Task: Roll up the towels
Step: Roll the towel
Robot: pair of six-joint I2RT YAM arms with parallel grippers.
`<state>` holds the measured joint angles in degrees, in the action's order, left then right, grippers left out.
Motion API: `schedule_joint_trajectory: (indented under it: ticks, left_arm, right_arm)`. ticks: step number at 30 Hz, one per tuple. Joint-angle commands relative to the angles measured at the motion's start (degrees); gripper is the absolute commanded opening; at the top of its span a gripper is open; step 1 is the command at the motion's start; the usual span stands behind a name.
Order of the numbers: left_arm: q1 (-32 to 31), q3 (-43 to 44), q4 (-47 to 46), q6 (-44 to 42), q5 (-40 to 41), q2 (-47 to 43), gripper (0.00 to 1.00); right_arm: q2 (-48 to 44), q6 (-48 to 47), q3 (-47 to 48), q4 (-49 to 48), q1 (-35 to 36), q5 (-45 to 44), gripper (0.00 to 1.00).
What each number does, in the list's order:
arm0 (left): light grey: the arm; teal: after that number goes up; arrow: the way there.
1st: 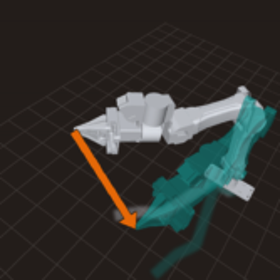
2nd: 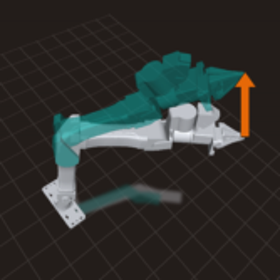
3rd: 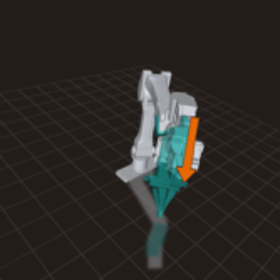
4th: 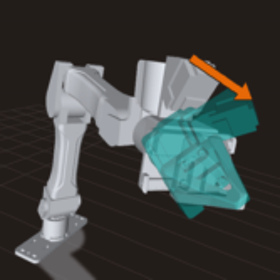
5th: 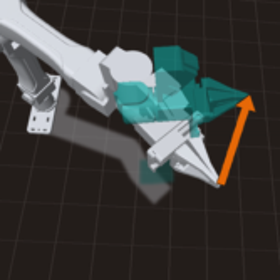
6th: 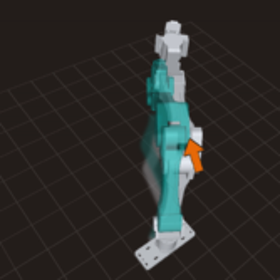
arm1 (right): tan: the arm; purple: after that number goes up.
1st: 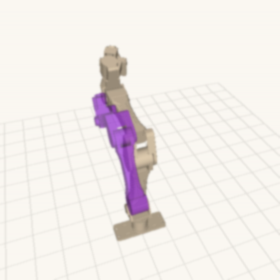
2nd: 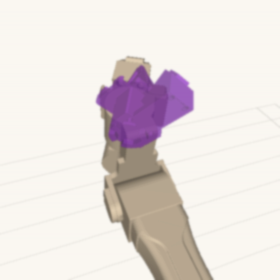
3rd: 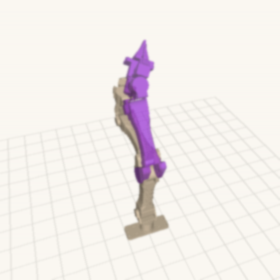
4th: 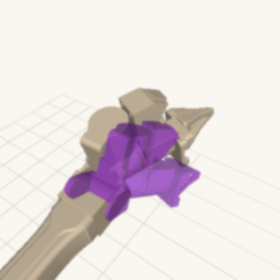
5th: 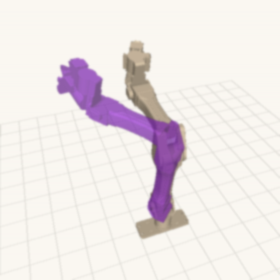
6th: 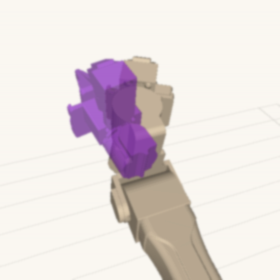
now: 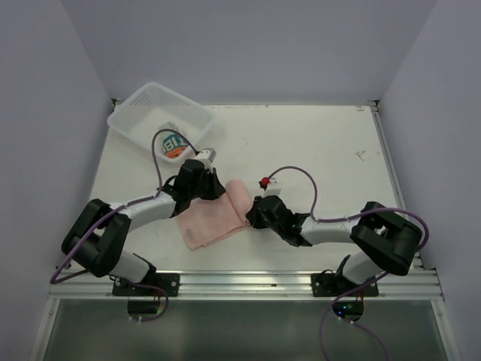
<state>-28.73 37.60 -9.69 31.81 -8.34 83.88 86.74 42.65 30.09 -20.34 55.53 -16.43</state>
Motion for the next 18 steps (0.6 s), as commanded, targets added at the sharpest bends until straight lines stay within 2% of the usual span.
schedule_joint_trajectory:
  ticks: [1,4,18]
  left_arm:
    - [-6.48,0.89,-1.65,-2.28,3.14,-0.21,0.00]
    - [-9.32,0.81,-1.12,-2.55,5.00,1.02,0.00]
    - [-10.38,-0.25,-2.17,-1.84,5.44,4.98,0.00]
  right_arm:
    - [2.21,-1.87,0.32,7.59,1.25,-1.85,0.00]
    - [2.03,-1.61,0.41,8.12,1.69,-2.56,0.00]
    - [0.36,-1.87,1.99,12.95,4.76,-8.62,0.00]
